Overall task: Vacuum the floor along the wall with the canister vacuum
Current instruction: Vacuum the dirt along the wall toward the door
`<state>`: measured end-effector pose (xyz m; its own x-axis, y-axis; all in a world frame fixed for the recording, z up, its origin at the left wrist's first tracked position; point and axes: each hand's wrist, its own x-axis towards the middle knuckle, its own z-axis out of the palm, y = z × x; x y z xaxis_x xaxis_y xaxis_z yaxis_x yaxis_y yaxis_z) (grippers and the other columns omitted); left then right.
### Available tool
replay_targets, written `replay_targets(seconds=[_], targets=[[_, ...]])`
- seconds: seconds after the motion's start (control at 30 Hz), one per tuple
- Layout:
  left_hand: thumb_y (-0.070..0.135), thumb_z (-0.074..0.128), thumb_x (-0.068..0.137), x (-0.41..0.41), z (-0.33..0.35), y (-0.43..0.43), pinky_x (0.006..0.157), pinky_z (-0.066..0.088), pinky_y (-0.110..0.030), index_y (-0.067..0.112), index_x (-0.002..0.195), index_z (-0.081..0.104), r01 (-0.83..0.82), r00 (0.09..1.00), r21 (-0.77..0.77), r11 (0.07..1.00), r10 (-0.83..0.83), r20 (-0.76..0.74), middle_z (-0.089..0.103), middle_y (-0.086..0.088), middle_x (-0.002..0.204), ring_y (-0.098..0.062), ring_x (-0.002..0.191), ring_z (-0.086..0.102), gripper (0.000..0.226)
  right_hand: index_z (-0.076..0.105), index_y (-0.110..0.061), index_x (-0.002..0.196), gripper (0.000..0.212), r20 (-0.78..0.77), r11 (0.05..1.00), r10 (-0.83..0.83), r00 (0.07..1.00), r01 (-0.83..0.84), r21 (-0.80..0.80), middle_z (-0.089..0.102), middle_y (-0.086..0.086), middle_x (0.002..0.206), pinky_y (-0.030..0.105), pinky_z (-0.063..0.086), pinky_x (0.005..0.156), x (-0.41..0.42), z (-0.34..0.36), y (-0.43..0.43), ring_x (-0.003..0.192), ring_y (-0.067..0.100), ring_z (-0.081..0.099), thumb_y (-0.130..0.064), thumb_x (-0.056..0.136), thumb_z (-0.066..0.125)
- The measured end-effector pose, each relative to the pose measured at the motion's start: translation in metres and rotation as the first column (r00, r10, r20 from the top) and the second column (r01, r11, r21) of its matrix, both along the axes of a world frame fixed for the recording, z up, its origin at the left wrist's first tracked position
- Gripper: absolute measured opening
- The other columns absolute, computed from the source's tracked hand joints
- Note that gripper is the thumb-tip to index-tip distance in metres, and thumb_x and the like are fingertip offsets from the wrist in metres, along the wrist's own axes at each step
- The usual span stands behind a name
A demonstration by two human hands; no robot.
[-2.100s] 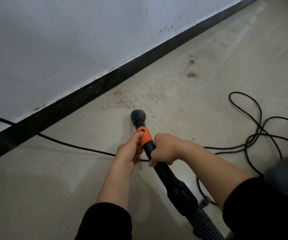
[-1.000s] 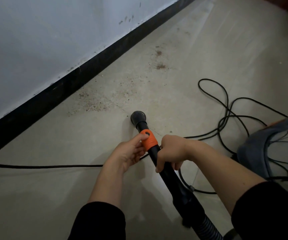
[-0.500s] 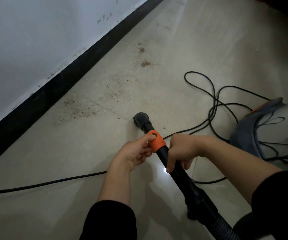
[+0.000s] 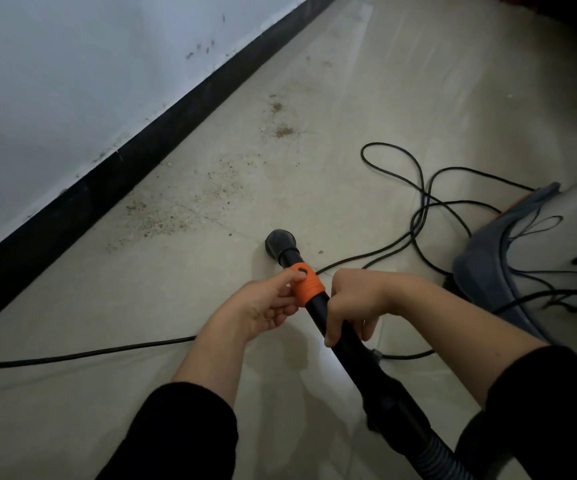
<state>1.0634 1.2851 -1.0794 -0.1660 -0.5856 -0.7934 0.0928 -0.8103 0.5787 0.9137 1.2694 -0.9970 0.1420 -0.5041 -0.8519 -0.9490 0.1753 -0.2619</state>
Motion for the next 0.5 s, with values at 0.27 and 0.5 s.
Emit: replay_targets(seconds=[0.27,0.5], targets=[[0.034,0.069,0.084,0.012,0.021,-0.031,0.056,0.042,-0.017,0.015,0.082,0.057,0.085,0.989,-0.085,0.993,-0.074,0.128,0.057,-0.003,0.079,-0.01,0.062,0.053,0.022,0.068,0.012,0.09,0.03,0.184,0.985,-0.109,0.977,0.131,-0.114,0.072,0.023,0.079,0.034,0.061,0.065,0.001,-0.003,-0.008,0.074,0.036,0.071,-0.007,0.069,0.079],[0.035,0.072,0.083,0.015,0.003,-0.034,0.061,0.044,-0.021,0.01,0.091,0.062,-0.122,0.983,-0.223,0.967,0.148,0.105,0.059,-0.004,0.079,-0.01,0.064,0.058,0.028,0.066,0.011,0.089,0.028,0.252,0.967,-0.136,0.958,0.184,-0.178,0.067,0.018,0.072,0.032,0.059,0.061,0.012,-0.016,-0.021,0.066,0.031,0.068,-0.005,0.07,0.077]])
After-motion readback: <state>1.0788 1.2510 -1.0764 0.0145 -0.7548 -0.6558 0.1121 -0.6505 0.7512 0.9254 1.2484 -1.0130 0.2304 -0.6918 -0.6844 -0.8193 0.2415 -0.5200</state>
